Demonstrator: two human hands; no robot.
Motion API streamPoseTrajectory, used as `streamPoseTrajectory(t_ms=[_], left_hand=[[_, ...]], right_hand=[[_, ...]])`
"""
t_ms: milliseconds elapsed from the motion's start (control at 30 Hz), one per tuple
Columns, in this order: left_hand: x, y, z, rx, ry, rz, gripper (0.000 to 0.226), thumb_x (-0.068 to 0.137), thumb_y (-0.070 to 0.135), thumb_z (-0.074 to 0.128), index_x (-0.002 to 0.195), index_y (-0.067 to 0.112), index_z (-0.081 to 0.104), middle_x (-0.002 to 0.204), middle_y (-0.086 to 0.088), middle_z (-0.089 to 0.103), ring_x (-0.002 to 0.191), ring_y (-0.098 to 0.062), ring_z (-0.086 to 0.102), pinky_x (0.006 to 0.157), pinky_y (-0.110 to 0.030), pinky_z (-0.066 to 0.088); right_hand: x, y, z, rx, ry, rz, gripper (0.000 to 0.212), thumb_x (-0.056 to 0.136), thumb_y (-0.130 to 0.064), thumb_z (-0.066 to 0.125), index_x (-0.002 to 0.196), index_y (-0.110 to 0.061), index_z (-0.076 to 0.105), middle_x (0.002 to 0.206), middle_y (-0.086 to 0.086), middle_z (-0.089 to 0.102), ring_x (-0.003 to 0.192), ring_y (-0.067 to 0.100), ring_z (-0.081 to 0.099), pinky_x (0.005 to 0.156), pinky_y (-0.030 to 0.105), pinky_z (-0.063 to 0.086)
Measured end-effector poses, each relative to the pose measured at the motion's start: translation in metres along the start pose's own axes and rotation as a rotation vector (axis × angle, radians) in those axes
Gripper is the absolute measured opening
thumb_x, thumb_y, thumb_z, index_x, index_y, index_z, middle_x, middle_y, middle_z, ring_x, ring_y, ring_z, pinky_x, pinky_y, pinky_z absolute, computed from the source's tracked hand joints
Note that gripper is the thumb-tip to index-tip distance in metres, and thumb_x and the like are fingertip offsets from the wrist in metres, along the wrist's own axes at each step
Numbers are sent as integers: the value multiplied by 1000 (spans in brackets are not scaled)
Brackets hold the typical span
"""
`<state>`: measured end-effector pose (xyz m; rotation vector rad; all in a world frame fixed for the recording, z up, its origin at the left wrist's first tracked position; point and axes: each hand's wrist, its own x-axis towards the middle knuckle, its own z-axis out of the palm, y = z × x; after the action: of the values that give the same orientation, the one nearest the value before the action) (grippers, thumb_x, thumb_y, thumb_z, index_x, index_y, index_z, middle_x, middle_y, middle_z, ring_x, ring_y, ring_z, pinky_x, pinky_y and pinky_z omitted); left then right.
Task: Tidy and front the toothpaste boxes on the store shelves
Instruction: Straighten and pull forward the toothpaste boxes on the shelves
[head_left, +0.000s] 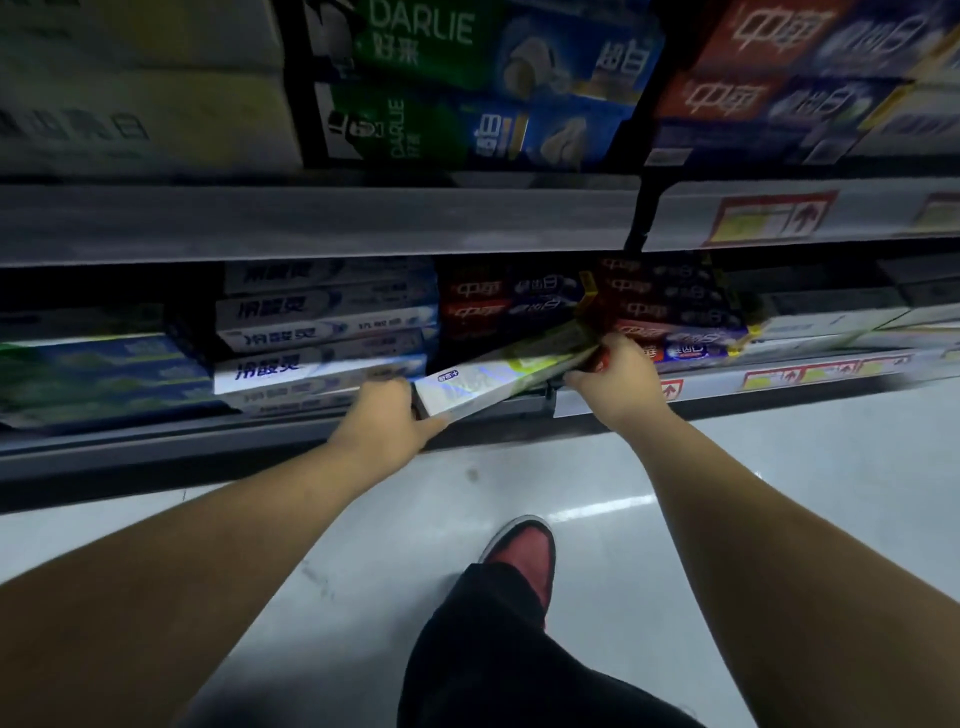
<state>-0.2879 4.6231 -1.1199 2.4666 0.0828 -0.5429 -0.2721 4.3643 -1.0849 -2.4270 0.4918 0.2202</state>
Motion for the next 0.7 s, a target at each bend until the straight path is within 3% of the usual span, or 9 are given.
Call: streamPoseTrajectory(t_ms=[100, 200, 267, 333, 400, 533, 700], left_hand=[[-5, -3, 9, -131, 26, -12, 30, 90, 34, 75, 106, 8, 71, 92, -1, 73, 80, -14, 66, 60, -20, 48], [-10, -2, 14, -236, 79, -23, 35, 92, 24, 73, 123, 7, 71, 106, -6, 75, 92, -17, 69, 74, -24, 52], [-15, 1, 14, -291, 89, -31, 32, 94, 19, 70, 124, 7, 71, 108, -8, 76, 91, -18, 69, 73, -22, 51], [-19, 3, 11, -309, 81, -42, 27, 95, 18, 68, 120, 7, 72, 104, -9, 76, 83, -16, 66, 63, -17, 47], [-24, 5, 3, -338, 60, -60, 21, 95, 17, 67, 113, 8, 75, 99, -9, 76, 80, -19, 67, 59, -21, 49], [-37, 8, -20, -368, 10, -82, 14, 92, 23, 71, 91, 11, 78, 84, -10, 76, 86, -32, 73, 79, -46, 61], [-69, 24, -56, -406, 103, -50, 26, 90, 30, 74, 76, 9, 76, 78, -12, 75, 83, -32, 74, 81, -44, 59]], right_hand=[[6, -4, 3, 187, 10, 86, 48, 82, -16, 78, 125, -10, 59, 115, 6, 64, 94, 25, 61, 79, 33, 46], [8, -3, 3, 285, 59, 143, 50, 81, -11, 78, 127, -11, 60, 113, 6, 67, 100, 28, 63, 86, 38, 52], [5, -2, 2, 264, 55, 162, 51, 84, -7, 75, 132, -8, 57, 110, 8, 65, 94, 27, 62, 89, 43, 51], [-1, -3, -3, 259, 52, 178, 59, 87, -6, 74, 141, -5, 52, 113, 9, 63, 87, 22, 56, 87, 41, 48], [-8, -6, -11, 282, 70, 179, 63, 87, -8, 75, 144, -5, 50, 124, 11, 63, 98, 23, 54, 88, 35, 44], [-32, -19, -31, 342, 106, 167, 59, 85, -6, 77, 140, -2, 56, 106, 9, 61, 100, 31, 59, 94, 44, 50], [-70, -41, -67, 385, 167, 125, 49, 86, -7, 75, 133, -5, 61, 111, 7, 63, 94, 27, 58, 82, 39, 48]])
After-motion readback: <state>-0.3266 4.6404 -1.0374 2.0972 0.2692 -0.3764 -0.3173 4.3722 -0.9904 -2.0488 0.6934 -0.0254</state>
